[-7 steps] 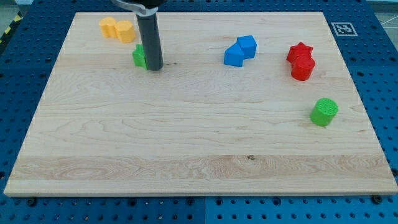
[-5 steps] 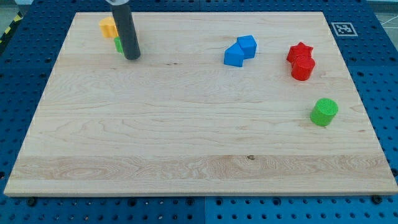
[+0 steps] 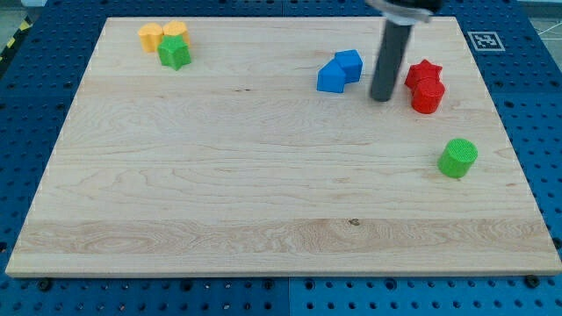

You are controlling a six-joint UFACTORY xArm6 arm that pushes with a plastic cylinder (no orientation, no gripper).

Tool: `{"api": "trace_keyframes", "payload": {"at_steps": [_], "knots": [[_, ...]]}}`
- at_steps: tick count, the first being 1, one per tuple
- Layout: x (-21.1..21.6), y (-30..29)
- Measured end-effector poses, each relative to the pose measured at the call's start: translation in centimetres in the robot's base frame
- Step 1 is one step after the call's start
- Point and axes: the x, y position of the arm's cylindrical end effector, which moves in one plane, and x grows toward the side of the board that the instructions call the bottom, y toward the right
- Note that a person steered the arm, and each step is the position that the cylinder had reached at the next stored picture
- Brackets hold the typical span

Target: Move the blue triangle closer to the green star

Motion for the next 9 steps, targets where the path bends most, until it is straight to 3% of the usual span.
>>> {"api": "trace_keyframes", "payload": {"at_steps": [1, 5, 8, 9], "knots": [[-1.2, 0.1], [-4.0, -14.0], [-2.3, -10.4], [-2.4, -13.3]]}}
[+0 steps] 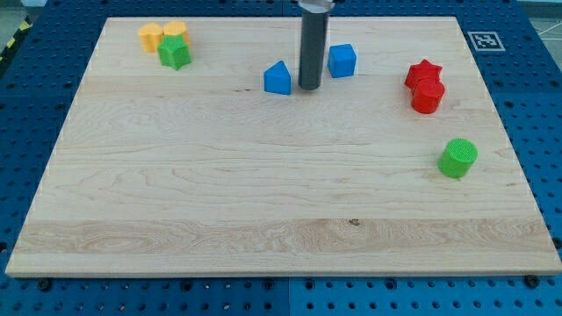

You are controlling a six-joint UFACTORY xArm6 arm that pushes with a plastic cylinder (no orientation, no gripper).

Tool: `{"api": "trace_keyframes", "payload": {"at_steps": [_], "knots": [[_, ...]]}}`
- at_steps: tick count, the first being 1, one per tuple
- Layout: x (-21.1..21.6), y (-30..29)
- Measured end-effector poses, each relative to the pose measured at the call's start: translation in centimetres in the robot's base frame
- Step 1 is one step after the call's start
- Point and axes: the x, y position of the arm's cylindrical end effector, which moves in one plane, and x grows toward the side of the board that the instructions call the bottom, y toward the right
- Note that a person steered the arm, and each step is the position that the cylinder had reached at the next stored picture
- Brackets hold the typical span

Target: Move the blue triangle closer to the green star

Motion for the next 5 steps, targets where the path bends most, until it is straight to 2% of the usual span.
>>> {"api": "trace_keyframes", "payload": {"at_steps": [2, 3, 5], "knots": [[-2.5, -5.4], [0.6, -3.2], [2.9, -4.6]]}}
